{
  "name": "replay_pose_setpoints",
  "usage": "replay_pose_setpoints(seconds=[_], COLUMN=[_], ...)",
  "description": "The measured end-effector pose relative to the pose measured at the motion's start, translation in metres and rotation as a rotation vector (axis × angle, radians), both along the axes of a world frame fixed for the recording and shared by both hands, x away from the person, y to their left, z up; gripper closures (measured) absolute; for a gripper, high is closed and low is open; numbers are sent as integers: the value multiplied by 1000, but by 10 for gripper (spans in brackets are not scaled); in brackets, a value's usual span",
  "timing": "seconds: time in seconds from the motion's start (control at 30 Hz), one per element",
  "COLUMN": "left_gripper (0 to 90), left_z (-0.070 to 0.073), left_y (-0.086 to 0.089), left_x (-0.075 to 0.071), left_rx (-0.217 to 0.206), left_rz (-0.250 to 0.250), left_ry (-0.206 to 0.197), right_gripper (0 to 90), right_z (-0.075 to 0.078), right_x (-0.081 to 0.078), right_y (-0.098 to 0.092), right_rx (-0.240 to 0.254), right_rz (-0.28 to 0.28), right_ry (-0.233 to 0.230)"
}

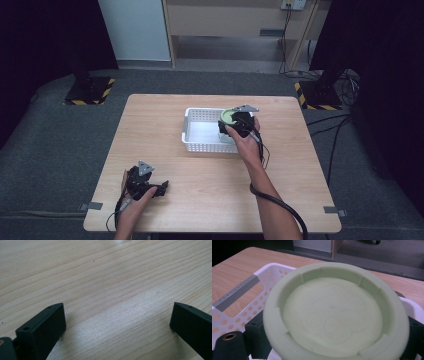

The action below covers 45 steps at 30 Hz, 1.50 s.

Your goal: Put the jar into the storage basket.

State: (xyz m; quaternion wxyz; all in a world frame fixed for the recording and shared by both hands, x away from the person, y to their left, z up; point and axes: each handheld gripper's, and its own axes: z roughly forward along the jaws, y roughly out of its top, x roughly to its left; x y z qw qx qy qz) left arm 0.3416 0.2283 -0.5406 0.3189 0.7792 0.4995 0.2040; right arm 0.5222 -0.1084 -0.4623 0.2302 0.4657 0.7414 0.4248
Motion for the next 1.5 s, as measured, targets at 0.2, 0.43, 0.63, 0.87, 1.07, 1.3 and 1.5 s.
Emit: replay_pose_setpoints(seconds=[0.2, 0.43, 0.63, 0.87, 1.07, 1.3, 1.5], left_gripper=[0, 0, 0, 0, 0, 0, 0], left_z=[0, 0, 0, 0, 0, 0, 0], left_y=[0, 0, 0, 0, 0, 0, 0], left_x=[0, 0, 0, 0, 0, 0, 0], left_rx=[0, 0, 0, -1, -1, -1, 0], left_rz=[0, 0, 0, 0, -1, 0, 0], left_ry=[0, 0, 0, 0, -1, 0, 0], right_gripper=[115, 115, 114, 113, 110, 103, 99], right_z=[-2, -3, -4, -4, -6, -8, -9], right_x=[0, 1, -1, -1, -1, -2, -2], right_y=[0, -1, 1, 1, 0, 0, 0], right_rx=[7, 10, 1, -9, 0, 14, 19], right_rz=[-5, -2, 2, 15, 19, 21, 23], right_ry=[4, 2, -6, -10, -8, -10, -11])
